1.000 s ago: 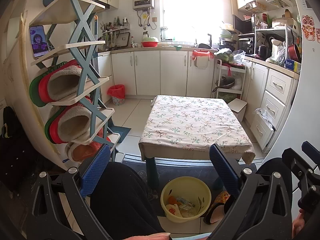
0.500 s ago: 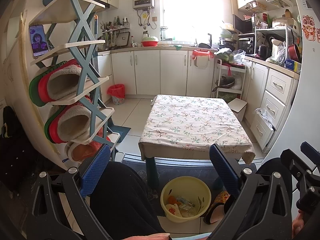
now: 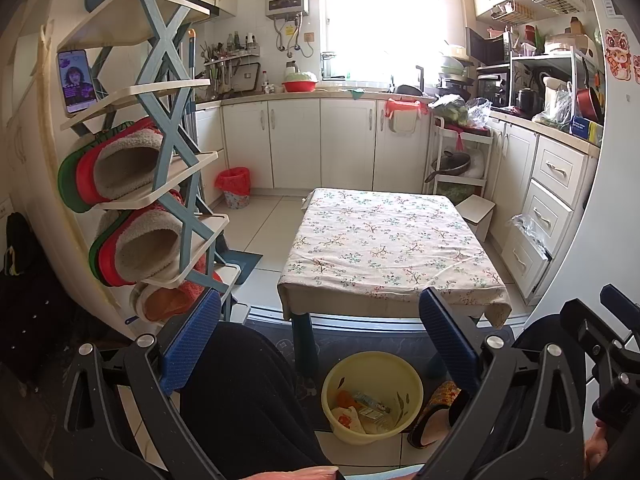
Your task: Collect trash
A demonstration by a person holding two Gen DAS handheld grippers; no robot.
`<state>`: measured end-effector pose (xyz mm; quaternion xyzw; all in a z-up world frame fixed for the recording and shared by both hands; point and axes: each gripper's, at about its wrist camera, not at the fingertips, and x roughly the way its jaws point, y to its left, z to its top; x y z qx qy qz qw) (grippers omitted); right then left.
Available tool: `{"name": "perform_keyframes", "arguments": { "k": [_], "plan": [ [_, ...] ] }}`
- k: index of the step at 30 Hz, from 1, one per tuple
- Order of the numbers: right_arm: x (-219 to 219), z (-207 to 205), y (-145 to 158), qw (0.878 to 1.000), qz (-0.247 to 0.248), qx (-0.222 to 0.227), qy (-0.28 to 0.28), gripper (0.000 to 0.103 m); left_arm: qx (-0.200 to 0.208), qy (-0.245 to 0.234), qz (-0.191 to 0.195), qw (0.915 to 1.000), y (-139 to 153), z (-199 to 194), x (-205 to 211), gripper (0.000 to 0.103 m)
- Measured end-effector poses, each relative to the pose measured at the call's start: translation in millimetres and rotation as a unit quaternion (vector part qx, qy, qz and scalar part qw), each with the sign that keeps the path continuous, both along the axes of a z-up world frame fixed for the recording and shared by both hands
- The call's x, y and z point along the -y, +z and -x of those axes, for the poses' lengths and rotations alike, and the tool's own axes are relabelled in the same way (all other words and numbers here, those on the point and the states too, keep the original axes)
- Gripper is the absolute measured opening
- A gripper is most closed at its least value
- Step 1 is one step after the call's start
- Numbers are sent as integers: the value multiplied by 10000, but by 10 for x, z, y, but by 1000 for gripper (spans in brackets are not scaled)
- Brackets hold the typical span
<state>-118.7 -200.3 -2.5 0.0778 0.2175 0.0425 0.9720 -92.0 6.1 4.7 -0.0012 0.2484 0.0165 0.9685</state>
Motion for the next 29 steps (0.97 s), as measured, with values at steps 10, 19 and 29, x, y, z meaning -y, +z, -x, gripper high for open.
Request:
{"name": "perform_keyframes", "arguments": {
  "k": [10,19,29],
  "plan": [
    [-7,-12,-30,10000,-4,-30,19,96,-1,-15,-171,9999,-65,15,28,95],
    [61,-198,-84,9999,-48,-116,74,96,-241,-581,146,9979,-126,-227,54,95],
    [361,-1116,-45,9994,172,-260,-117,96,-624,-616,-84,9961,-206,-1063,294,95]
  ]
}}
